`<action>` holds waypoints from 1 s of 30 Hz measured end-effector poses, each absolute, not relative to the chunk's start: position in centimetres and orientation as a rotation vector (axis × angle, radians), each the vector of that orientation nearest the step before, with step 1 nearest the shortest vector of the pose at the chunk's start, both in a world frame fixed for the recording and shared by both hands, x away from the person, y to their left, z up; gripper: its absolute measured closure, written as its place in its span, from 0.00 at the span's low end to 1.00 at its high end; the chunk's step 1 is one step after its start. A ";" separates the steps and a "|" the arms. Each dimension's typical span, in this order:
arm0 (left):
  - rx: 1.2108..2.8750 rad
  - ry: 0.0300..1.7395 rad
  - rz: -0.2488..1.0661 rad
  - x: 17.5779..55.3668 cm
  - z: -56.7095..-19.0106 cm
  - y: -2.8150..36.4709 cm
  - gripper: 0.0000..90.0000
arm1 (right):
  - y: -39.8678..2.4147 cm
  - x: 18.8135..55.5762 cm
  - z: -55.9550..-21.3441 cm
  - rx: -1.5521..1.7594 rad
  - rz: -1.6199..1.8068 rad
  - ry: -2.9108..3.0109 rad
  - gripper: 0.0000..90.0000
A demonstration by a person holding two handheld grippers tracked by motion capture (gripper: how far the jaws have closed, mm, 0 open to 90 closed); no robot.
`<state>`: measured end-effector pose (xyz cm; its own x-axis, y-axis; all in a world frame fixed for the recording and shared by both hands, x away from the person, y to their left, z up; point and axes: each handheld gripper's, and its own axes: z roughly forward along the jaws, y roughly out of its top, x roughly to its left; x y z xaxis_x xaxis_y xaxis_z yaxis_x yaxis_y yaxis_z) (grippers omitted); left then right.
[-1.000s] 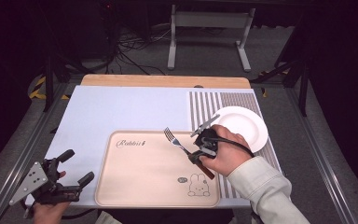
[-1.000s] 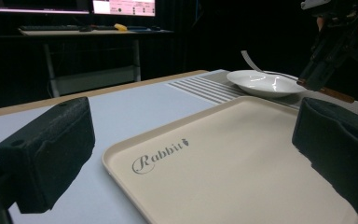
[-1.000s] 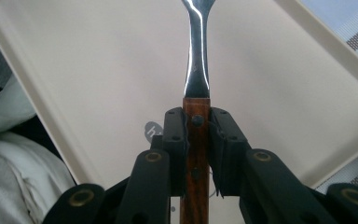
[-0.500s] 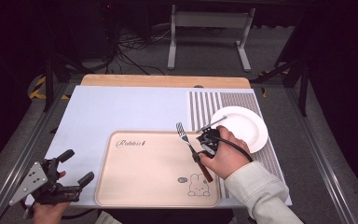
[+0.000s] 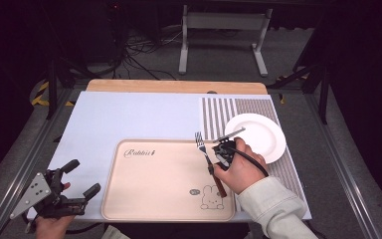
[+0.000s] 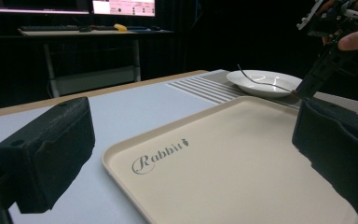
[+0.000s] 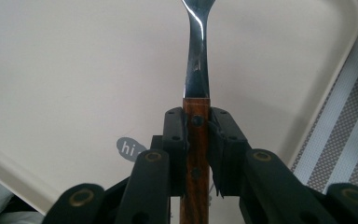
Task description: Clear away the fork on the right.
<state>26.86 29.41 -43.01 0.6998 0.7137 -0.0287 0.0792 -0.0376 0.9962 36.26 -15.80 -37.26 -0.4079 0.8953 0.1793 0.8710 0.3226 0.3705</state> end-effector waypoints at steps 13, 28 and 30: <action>1.536 0.681 0.577 26.9 -43.1 29.4 0.00 | -15.6 36.2 -39.9 1.763 0.521 2.536 0.87; 1.537 0.681 0.577 26.9 -43.1 29.4 0.00 | -15.6 36.2 -41.0 1.823 0.434 2.555 0.87; 1.537 0.680 0.577 26.9 -43.1 29.4 0.00 | -15.6 36.2 -41.1 1.829 0.423 2.559 0.87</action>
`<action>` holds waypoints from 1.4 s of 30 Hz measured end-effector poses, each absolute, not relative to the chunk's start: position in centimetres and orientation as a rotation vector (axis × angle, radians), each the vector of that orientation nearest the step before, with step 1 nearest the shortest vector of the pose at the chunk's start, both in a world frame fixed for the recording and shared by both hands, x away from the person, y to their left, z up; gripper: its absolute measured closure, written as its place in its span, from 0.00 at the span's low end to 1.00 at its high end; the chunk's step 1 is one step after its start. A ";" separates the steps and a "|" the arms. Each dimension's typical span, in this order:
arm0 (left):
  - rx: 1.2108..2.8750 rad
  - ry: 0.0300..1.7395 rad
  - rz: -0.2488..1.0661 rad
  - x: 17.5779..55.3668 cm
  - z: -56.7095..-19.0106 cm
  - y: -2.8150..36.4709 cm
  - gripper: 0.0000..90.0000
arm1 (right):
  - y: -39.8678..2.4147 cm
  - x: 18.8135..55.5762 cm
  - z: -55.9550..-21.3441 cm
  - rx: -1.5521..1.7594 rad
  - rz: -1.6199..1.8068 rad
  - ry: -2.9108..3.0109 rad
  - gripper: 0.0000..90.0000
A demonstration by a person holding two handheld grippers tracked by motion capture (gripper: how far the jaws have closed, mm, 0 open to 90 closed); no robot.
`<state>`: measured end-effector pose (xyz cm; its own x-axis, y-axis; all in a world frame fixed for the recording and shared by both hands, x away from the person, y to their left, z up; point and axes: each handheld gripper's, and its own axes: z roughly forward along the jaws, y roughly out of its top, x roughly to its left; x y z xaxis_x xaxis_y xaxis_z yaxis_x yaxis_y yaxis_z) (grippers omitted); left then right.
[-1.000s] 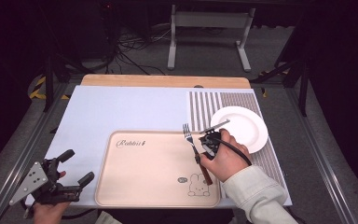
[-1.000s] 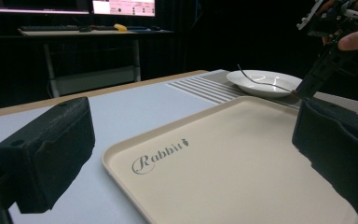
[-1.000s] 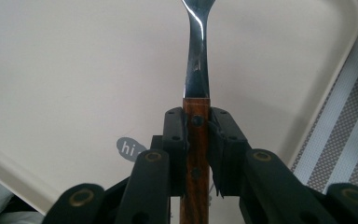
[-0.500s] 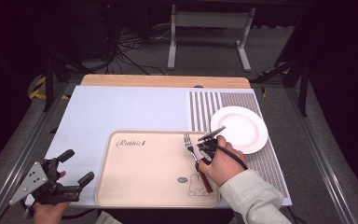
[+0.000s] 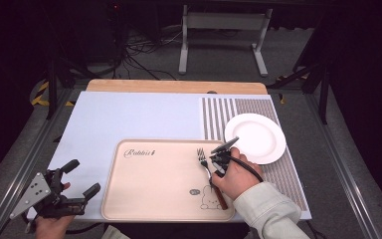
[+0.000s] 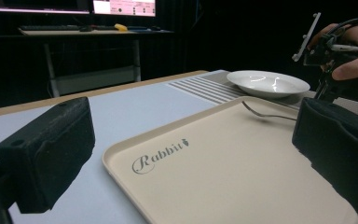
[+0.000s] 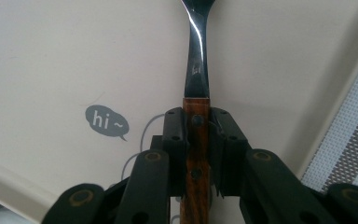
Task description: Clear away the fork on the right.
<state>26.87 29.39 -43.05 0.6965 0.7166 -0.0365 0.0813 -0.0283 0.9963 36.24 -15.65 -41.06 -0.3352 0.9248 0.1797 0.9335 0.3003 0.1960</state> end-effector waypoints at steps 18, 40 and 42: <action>1.545 0.676 0.577 26.9 -43.0 29.4 0.00 | -15.5 36.3 -41.5 -1.803 -0.355 -2.498 0.87; 1.546 0.672 0.578 26.9 -43.0 29.4 0.00 | -15.4 36.9 -39.8 -1.439 -0.917 -2.900 0.20; 1.546 0.675 0.576 26.9 -43.0 29.4 0.00 | -15.3 37.0 -39.5 -1.422 -0.955 -2.903 0.19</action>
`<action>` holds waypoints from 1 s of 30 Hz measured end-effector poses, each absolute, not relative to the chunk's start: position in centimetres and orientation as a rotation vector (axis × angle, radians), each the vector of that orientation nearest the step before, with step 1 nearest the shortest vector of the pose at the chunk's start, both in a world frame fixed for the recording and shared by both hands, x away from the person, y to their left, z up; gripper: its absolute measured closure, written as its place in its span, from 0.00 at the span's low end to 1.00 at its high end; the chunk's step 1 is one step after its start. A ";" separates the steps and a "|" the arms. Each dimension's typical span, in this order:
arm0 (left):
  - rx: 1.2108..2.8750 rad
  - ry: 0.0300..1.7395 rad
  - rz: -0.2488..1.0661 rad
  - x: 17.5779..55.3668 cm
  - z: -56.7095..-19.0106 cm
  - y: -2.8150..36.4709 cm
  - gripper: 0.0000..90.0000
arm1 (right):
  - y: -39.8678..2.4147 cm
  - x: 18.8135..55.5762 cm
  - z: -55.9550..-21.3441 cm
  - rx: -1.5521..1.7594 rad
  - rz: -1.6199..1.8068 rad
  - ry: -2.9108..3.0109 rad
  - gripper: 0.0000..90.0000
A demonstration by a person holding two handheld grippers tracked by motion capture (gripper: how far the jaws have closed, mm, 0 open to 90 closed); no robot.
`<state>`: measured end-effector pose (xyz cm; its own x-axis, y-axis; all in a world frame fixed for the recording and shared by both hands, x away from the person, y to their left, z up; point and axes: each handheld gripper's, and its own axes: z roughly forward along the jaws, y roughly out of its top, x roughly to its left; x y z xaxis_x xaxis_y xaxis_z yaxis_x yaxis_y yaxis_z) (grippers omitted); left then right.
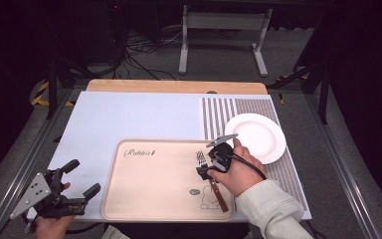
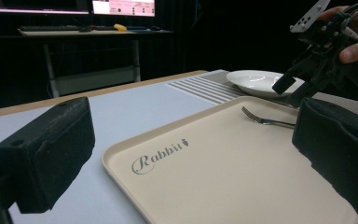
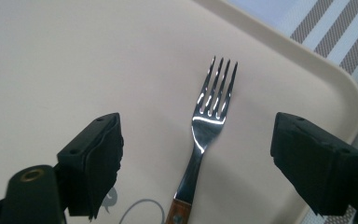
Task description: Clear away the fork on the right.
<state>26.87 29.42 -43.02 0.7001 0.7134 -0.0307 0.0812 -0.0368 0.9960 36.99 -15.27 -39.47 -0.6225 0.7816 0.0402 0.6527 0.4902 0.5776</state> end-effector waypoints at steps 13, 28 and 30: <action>1.549 0.675 0.574 26.9 -43.0 29.4 0.00 | -14.1 37.8 -39.2 0.953 1.021 2.550 0.40; 1.546 0.676 0.574 26.9 -43.0 29.4 0.00 | -14.1 39.4 -40.2 0.760 0.893 2.687 1.00; 1.547 0.676 0.573 26.9 -43.0 29.4 0.00 | -14.2 39.6 -40.5 0.766 0.895 2.699 1.00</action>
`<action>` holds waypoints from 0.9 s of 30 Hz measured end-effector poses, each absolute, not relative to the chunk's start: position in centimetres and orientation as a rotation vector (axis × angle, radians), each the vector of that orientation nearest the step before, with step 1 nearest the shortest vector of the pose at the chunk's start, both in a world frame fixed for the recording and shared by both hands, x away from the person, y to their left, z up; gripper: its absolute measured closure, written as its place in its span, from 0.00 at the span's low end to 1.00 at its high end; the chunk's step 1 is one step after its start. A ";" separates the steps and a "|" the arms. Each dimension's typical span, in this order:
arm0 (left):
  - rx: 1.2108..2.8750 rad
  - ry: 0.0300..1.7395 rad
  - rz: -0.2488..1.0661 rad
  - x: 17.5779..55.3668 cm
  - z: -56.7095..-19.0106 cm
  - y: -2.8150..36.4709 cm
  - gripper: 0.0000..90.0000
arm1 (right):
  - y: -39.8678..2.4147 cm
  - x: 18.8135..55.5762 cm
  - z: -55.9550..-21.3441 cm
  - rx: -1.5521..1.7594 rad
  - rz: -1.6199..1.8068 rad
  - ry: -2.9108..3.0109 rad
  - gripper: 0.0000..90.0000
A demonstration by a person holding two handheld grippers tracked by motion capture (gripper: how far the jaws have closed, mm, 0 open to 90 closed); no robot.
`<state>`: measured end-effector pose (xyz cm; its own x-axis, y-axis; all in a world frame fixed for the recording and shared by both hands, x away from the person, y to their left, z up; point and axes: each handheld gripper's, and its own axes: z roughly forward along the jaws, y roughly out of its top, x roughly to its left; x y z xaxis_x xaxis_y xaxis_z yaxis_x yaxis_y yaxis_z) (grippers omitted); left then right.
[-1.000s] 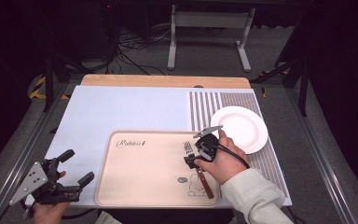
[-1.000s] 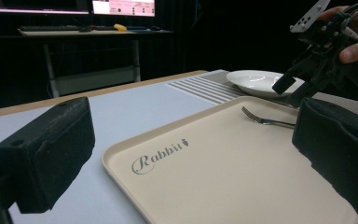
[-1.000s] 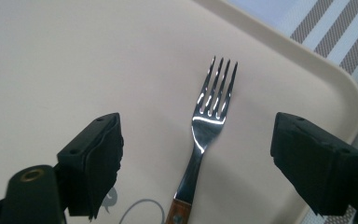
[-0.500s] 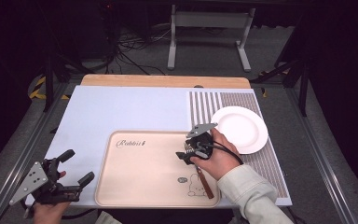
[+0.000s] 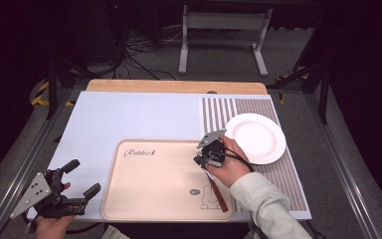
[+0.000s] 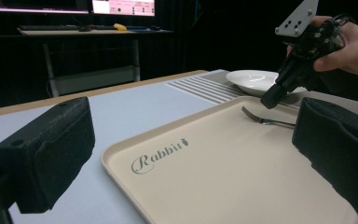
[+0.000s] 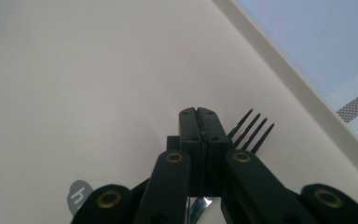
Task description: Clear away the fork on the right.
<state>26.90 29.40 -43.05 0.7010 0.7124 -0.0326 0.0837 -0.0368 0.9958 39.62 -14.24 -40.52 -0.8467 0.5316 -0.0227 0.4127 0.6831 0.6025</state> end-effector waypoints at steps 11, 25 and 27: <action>1.543 0.675 0.574 26.9 -43.1 29.4 0.00 | -14.3 40.4 -42.3 0.801 0.840 2.764 1.00; 1.551 0.673 0.573 26.9 -43.0 29.4 0.00 | -14.1 40.4 -43.1 0.810 0.801 2.798 1.00; 1.548 0.673 0.574 26.9 -43.0 29.4 0.00 | -14.1 40.4 -43.1 0.805 0.793 2.800 1.00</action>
<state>26.90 29.40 -43.03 0.7020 0.7115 -0.0309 0.0822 -0.0378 0.9959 40.43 -14.12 -43.12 -0.8510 0.5246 0.0262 0.4605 0.7211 0.5176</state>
